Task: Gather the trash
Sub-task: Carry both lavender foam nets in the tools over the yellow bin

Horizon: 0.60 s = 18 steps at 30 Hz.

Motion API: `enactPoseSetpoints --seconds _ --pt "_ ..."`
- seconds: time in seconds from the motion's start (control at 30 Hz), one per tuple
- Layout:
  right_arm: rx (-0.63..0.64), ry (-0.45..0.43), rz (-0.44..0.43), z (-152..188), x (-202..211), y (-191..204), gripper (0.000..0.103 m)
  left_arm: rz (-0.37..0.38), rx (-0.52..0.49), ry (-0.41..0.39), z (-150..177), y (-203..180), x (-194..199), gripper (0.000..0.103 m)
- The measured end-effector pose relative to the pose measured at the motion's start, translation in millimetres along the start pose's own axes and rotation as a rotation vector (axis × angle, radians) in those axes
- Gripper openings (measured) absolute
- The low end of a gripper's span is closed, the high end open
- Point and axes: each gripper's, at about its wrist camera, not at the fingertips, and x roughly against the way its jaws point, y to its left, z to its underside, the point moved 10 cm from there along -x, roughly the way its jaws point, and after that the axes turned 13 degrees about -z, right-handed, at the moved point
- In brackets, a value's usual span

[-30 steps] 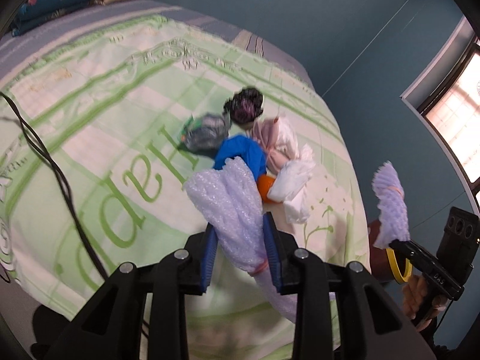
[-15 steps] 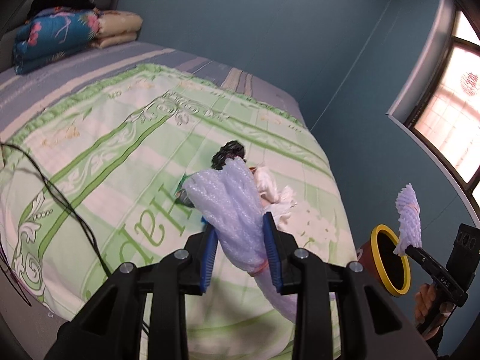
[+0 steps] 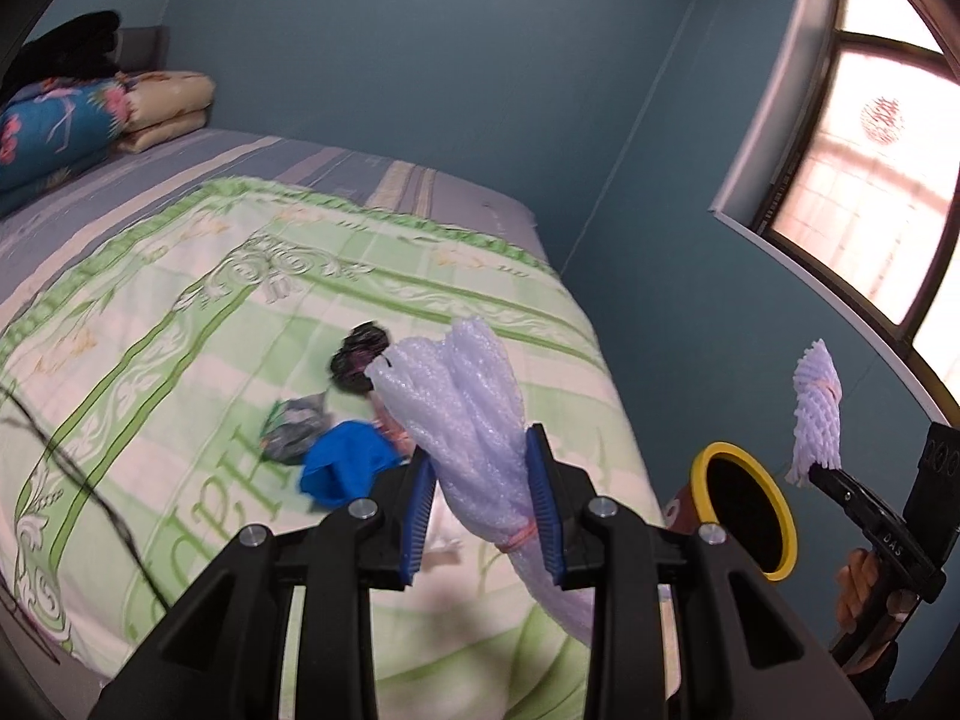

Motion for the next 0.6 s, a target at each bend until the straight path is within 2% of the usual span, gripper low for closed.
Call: enactPoseSetpoints --seconds 0.3,0.6 --pt "0.006 -0.047 0.133 -10 43 -31 0.01 0.086 -0.085 0.001 -11 -68 -12 0.028" --pt "-0.041 -0.07 0.257 -7 78 -77 0.01 0.156 -0.166 0.014 -14 -138 -32 0.028"
